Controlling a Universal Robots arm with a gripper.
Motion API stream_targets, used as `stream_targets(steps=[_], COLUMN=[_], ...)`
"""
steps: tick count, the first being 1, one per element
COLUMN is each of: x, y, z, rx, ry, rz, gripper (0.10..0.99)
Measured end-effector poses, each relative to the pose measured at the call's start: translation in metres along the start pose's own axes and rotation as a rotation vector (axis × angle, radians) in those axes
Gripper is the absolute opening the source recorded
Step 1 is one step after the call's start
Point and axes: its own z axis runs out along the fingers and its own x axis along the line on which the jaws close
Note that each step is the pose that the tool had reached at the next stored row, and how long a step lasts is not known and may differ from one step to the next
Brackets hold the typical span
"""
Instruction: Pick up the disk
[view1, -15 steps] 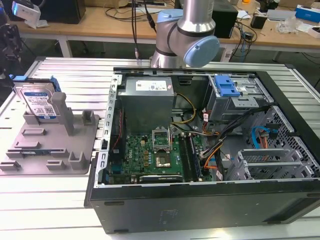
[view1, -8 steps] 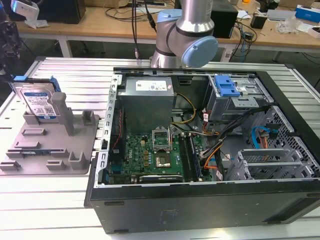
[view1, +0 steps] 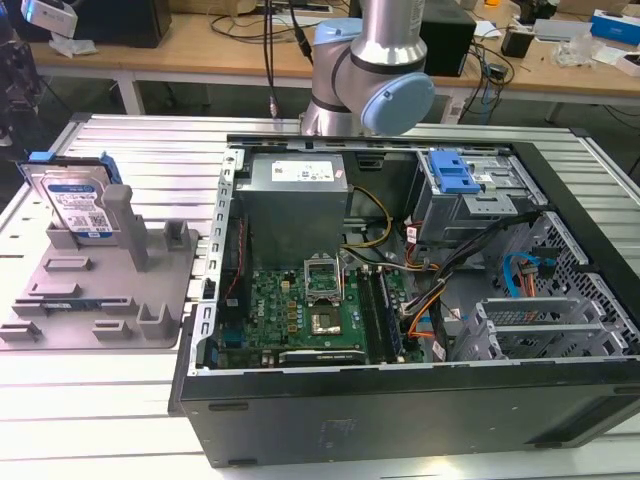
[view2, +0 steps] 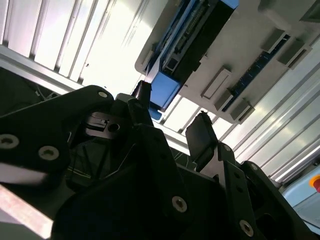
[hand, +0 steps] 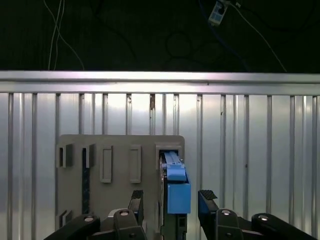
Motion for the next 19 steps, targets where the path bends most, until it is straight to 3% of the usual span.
stream_targets(steps=[11, 19], x=[-0.0001, -0.0002], y=[-0.0025, -0.0031], z=[0.0005, 0.0085], rx=[0.0, 0.0], ry=[0.0, 0.0001], rz=[0.0, 0.0], gripper=[0.557, 0.557])
